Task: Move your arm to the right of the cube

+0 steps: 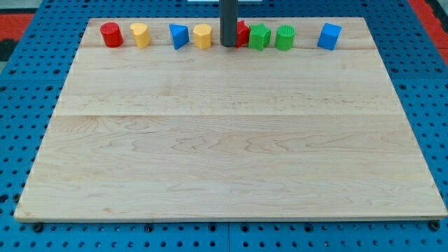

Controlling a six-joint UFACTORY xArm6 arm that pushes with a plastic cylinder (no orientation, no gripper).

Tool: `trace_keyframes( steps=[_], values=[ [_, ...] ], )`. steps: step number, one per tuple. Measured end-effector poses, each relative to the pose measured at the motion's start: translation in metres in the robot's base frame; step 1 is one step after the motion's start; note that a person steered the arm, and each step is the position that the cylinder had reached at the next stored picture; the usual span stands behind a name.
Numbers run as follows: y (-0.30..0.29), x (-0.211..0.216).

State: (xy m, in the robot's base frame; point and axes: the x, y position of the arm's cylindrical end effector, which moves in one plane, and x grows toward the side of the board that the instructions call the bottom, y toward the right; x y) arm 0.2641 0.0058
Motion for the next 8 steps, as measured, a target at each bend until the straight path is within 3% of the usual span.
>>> trace_keyframes(
  steps=[2,3,5,6,7,8],
  values=[
    [0.019,0.025],
    [0.050,0.098],
    [0.055,0.102],
    [0.161,0.085],
    [0.258,0.037],
    [0.304,-0.022]
  ],
)
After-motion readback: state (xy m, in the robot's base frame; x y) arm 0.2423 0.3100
